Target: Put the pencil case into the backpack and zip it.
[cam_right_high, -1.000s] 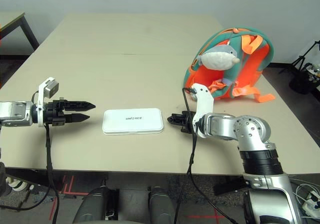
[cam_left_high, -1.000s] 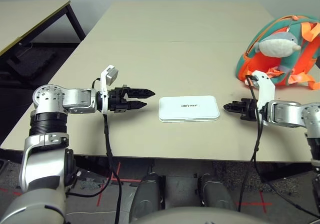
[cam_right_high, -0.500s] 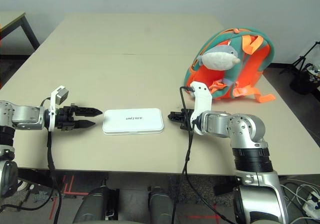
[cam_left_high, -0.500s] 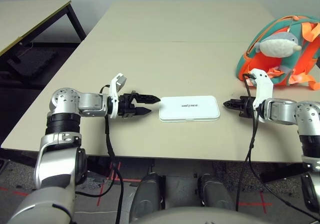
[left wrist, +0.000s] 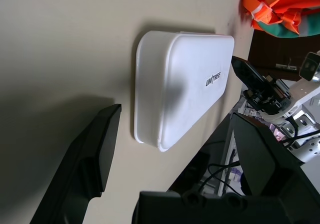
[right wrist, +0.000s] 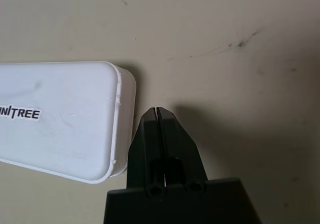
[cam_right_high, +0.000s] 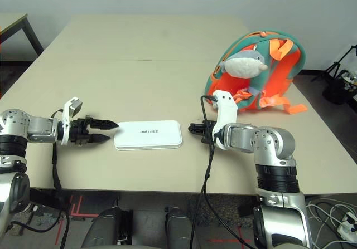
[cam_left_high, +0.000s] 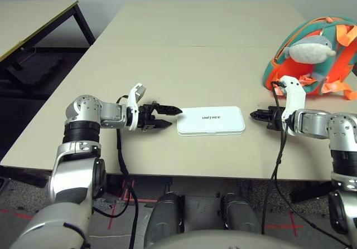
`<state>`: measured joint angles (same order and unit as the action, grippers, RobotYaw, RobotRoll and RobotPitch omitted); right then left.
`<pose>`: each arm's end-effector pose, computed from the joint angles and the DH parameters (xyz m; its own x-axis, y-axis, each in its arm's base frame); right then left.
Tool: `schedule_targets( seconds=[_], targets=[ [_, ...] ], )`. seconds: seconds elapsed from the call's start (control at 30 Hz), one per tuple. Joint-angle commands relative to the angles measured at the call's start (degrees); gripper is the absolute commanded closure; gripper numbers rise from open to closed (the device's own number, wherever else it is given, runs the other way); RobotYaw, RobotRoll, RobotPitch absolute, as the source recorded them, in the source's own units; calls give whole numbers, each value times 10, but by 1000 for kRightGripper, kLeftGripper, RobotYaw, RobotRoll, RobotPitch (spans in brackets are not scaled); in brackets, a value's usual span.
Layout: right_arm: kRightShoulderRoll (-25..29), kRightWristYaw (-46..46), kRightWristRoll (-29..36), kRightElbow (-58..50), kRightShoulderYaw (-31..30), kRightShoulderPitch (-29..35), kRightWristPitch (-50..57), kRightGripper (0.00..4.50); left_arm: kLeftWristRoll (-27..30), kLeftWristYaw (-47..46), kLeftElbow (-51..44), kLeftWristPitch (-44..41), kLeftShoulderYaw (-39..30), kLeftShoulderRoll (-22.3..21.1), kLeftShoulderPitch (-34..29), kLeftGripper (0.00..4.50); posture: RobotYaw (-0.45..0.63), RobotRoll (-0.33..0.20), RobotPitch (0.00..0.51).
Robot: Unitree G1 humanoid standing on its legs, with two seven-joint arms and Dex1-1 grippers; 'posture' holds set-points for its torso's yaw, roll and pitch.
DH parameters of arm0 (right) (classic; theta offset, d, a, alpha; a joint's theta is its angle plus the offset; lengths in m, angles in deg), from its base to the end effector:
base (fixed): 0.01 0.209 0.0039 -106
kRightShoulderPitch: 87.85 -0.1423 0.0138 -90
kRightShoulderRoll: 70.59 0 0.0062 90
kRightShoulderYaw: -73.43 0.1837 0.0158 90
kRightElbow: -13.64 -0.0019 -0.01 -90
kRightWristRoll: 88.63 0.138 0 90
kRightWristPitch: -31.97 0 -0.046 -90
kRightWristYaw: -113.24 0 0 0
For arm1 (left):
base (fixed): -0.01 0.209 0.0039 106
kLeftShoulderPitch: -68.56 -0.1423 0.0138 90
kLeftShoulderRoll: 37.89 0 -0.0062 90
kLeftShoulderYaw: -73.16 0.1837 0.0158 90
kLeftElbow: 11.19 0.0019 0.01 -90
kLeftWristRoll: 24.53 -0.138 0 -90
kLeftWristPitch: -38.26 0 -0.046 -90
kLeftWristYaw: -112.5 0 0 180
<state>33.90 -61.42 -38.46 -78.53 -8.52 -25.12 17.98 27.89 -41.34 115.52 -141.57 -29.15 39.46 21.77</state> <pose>0.2570 -0.2200 0.1454 0.6550 0.4482 -0.6083 -0.2754 0.8913 0.3601 0.2917 0.2348 0.1229 0.3238 -0.8311 -0.4521 0.0680 0.4970 -0.8651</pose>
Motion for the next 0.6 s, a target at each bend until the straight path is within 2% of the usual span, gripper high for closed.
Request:
schedule_targets(
  seconds=[0.03, 0.6],
  targets=[
    [-8, 5, -18, -15, 6, 4, 17, 4477, -31, 19, 15, 6, 8, 7, 5, 0, -98, 0, 61],
    [-55, 33, -76, -38, -2, 1, 46, 4477, -98, 83, 31, 20, 6, 27, 18, 0, -98, 0, 56]
  ],
)
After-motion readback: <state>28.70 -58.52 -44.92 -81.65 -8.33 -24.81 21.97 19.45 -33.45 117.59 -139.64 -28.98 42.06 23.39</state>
